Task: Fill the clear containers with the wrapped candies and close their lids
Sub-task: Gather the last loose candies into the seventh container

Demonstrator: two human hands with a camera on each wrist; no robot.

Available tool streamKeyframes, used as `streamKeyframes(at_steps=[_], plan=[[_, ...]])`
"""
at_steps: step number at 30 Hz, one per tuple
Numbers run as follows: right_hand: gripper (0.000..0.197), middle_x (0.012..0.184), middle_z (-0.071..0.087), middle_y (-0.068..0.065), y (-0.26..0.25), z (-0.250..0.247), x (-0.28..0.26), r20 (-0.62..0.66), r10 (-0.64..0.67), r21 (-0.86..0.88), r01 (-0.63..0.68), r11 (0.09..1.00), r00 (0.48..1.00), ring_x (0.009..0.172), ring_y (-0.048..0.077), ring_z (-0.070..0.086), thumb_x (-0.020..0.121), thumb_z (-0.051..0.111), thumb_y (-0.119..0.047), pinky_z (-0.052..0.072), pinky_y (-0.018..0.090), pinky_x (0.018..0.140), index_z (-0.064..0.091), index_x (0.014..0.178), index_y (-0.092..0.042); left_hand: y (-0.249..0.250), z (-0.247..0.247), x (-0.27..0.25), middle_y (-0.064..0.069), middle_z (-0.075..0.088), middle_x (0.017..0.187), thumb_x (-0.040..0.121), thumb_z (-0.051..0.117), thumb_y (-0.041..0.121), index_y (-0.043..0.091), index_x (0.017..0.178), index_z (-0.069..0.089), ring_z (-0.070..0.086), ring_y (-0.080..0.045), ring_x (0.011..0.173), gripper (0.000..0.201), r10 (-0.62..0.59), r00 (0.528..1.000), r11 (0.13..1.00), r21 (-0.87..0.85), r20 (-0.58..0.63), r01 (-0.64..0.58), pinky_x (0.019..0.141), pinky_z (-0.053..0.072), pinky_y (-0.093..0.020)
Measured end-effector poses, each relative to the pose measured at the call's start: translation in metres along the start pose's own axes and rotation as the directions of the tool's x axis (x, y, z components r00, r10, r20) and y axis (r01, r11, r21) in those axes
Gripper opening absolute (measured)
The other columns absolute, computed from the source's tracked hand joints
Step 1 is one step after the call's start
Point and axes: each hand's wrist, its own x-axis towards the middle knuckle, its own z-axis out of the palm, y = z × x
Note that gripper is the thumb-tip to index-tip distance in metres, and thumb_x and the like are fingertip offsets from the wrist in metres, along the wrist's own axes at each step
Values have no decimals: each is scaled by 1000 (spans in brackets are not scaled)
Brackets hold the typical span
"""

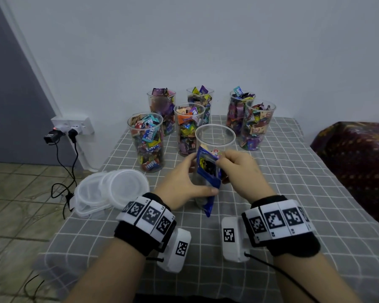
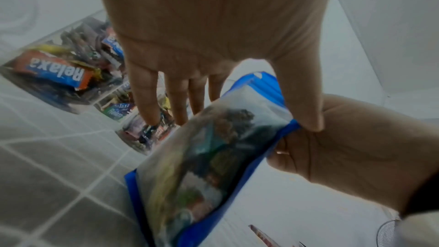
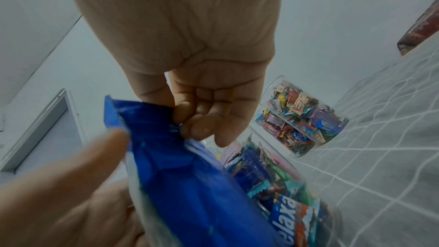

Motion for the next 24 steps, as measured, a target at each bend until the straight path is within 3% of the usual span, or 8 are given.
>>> streamKeyframes(at_steps=[2,5,8,11,14,19,22,24], plan=[[30,63,51,13,0,-1,0,1,-5,16,5,1000,1000,64,27,49,80,49,-26,48,56,70,52,70,2,3,2,-1,14,57,119,61,86,35,41,123,36,53,-4,113,80,12,998,1000,4,-58,-12,93,40,-22],[22,59,53,8,4,-5,1,-37,4,53,-3,999,999,63,26,52,88,51,-12,49,55,70,53,67,-4,5,2,-3,19,63,103,64,84,31,38,113,49,58,4,98,61,54,989,999,10,-135,-53,83,45,-16],[23,59,53,6,4,-8,0,-52,16,125,-9,992,999,63,25,52,89,51,-9,49,47,66,52,66,-7,8,-1,-5,17,66,94,66,83,28,40,98,55,63,-4,91,43,80,979,997,-3,-190,-82,83,49,-26],[26,62,53,4,-4,-9,-6,-43,25,275,-13,961,999,57,17,50,94,49,-10,45,29,55,51,68,-8,12,-8,-7,9,70,91,69,81,23,36,92,62,66,-12,88,33,89,972,992,-71,-216,-107,85,52,-37],[33,57,56,3,-15,-15,-14,7,17,372,-18,928,1000,49,14,51,95,49,-15,45,26,50,52,64,-8,27,-25,-8,4,70,83,70,79,22,29,87,65,64,-11,76,23,122,957,981,-113,-263,-156,72,50,-33],[39,51,56,8,-33,-24,-28,199,-45,459,-53,887,979,42,18,51,93,49,-23,45,26,45,53,59,-5,74,-53,-8,13,66,79,74,77,22,27,88,63,61,7,68,21,253,865,948,-68,-433,-311,62,44,-11],[41,55,59,9,-39,-19,-27,238,-37,450,-77,890,971,45,18,53,95,47,-28,45,25,46,57,63,-4,96,-60,-2,11,66,79,75,77,26,27,87,62,63,-4,72,19,299,806,924,-58,-510,-379,65,49,-20],[42,61,62,9,-39,-13,-21,209,17,432,-108,895,978,48,17,55,97,44,-35,46,25,48,61,75,-3,104,-59,5,7,67,81,76,76,26,25,87,62,65,-12,76,19,297,788,912,-85,-539,-401,67,53,-27]])
